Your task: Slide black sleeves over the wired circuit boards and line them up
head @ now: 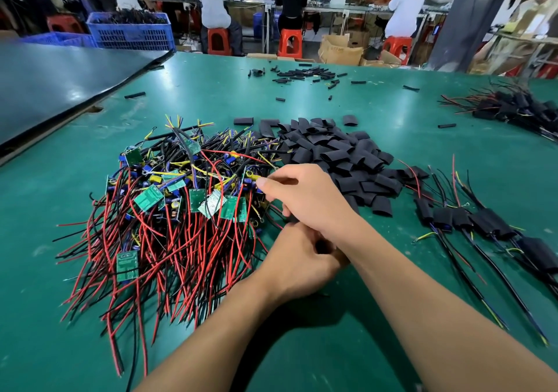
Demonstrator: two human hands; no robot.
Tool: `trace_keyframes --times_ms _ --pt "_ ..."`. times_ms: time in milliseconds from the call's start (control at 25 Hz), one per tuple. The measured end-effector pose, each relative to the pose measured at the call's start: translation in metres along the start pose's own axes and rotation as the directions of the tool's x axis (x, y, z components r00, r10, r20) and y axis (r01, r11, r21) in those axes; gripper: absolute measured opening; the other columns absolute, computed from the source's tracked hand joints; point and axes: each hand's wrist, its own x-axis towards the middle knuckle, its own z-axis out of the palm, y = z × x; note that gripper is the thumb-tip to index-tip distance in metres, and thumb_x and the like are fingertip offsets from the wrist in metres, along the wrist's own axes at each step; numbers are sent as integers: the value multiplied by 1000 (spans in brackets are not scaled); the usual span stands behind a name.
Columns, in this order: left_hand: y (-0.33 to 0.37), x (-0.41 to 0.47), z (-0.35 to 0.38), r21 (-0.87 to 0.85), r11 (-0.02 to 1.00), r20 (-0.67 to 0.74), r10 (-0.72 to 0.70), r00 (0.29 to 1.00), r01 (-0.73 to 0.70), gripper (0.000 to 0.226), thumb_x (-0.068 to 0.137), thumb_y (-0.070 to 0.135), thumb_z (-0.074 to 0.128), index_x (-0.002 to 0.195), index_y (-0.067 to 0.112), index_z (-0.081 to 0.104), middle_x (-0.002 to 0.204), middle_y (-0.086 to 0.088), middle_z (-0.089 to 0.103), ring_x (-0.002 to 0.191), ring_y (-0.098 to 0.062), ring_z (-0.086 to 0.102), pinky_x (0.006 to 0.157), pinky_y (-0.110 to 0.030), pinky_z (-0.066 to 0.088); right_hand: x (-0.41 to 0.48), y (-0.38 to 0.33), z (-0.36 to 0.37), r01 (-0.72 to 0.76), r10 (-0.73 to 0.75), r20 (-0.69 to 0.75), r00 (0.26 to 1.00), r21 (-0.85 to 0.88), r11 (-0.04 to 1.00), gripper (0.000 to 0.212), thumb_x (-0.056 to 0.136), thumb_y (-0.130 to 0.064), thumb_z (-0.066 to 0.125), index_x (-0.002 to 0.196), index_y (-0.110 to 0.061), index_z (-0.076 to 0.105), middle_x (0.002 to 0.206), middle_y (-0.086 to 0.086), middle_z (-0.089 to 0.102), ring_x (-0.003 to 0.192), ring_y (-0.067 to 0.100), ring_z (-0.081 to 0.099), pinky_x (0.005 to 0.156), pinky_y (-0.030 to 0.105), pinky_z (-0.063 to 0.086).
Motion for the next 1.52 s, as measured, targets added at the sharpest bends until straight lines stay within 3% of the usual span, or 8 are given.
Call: trace_keyframes --times_ms 200,560,760,880,1040,1200,1360,1520 --pt "0 -1 0 -14 1000 -1 4 1000 -4 24 71 16 59 81 -6 60 75 -26 62 63 -18 49 58 -44 46 -1 -2 1 -65 65 82 995 -14 998 55 81 -59 74 123 -26 64 76 -7 65 47 -2 59 41 5 34" --pt "0 1 1 308 950 -30 65 997 -53 14 64 28 56 59 16 56 57 0 59 57 -18 55 57 -34 48 -3 13 -13 -101 74 113 991 264 959 28 82 -28 81 104 -18 68 87 2 77 67 10 68 58 22 49" --pt "-6 2 5 344 935 -117 129 985 -82 21 79 25 66 63 24 52 54 12 52 55 2 48 56 -10 33 -8 11 -52 -256 109 237 965 770 584 13 82 -15 68 93 -9 66 78 4 66 60 11 57 57 22 51" --pt "-5 4 4 217 972 -287 152 946 -90 10 86 14 67 87 24 63 69 8 64 57 -3 53 61 -18 45 -13 4 -72 -273 130 241 962 869 413 13 79 -17 66 86 -7 67 75 5 61 59 13 53 58 24 50" --pt "1 11 -7 -251 962 -492 -28 870 -111 42 96 11 60 134 28 52 98 7 72 56 -19 63 54 -27 52 -19 -1 -78 -181 113 142 983 750 637 9 92 -12 60 93 -7 67 75 5 64 59 14 56 60 25 52" --pt "0 10 -4 -281 959 -440 -86 894 -46 21 99 14 56 119 22 56 90 1 70 53 -19 64 54 -31 52 -14 -18 -65 71 -35 -66 997 668 740 10 93 -3 63 101 -8 64 84 10 71 66 21 68 70 31 56" --pt "6 7 -6 -322 941 -451 -60 890 -100 23 101 38 44 102 25 62 83 -1 68 54 -24 64 53 -31 47 -9 -35 -61 374 -188 -337 923 663 648 17 83 -4 63 100 -8 63 86 9 69 69 23 70 76 36 58" --pt "10 8 -6 -388 919 -431 -109 896 -75 36 98 46 38 100 22 65 80 -6 69 53 -22 61 49 -25 44 -6 -36 -54 356 -191 -314 930 638 683 21 86 3 62 106 -7 61 87 8 69 74 28 73 73 37 61"
